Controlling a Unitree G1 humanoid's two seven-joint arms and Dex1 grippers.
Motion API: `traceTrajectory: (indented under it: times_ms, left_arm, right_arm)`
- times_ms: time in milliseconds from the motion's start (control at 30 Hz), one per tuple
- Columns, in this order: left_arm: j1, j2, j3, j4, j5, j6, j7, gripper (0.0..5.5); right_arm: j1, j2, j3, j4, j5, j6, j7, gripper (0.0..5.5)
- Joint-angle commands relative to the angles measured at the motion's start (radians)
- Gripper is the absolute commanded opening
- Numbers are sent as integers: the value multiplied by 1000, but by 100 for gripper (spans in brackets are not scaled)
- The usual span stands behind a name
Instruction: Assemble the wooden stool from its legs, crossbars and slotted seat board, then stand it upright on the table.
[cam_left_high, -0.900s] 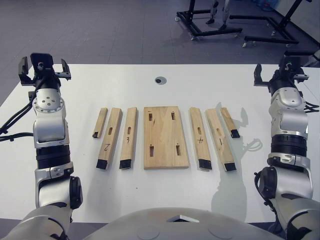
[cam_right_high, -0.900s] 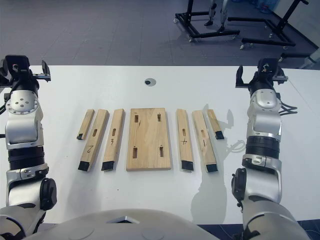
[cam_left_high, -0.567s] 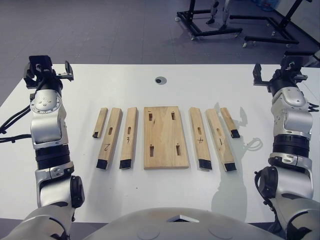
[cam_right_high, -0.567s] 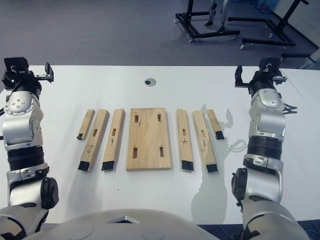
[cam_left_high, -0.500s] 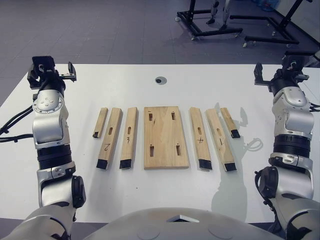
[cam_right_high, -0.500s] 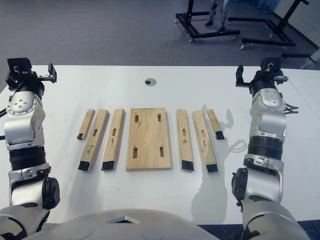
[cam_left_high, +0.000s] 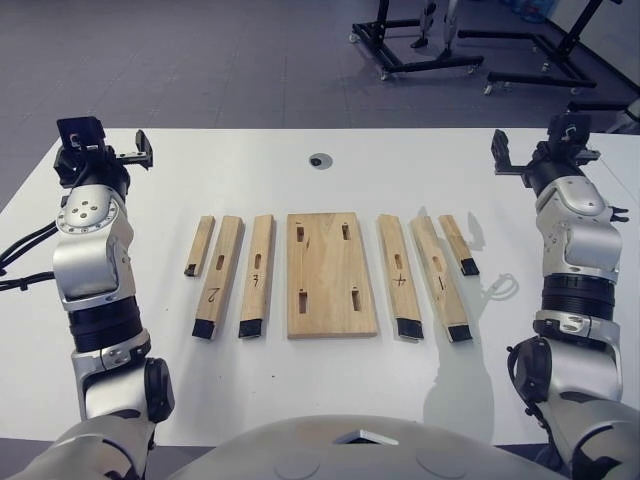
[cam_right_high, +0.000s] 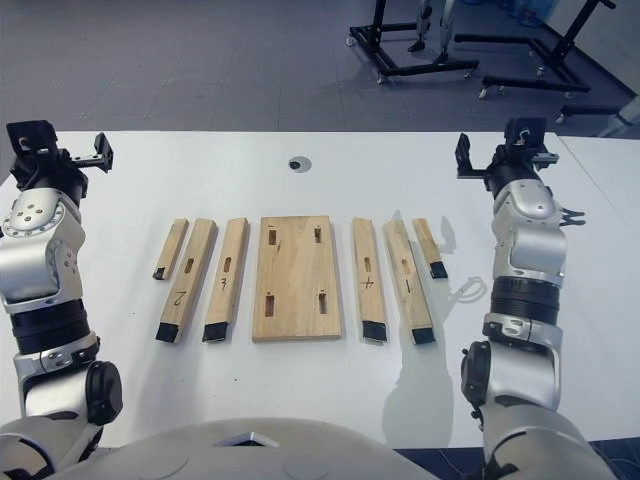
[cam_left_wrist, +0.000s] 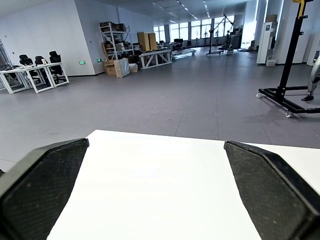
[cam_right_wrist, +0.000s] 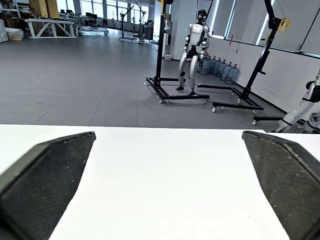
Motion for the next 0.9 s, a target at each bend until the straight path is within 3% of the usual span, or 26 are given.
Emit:
traceTrajectory:
  times_ms: [33,400,900]
  left_arm:
    - [10,-11,2,-23,13,-4,34,495]
    - [-17,-17,-1,-24,-36,136,16,495]
    - [-26,-21,-34,4,-15,45,11,495]
  right_arm:
    - [-6,14,6,-11,-2,6,-17,540]
    - [7,22,33,-43,-31,-14,-45,540]
    - [42,30,22,-95,-24,-16,-45,540]
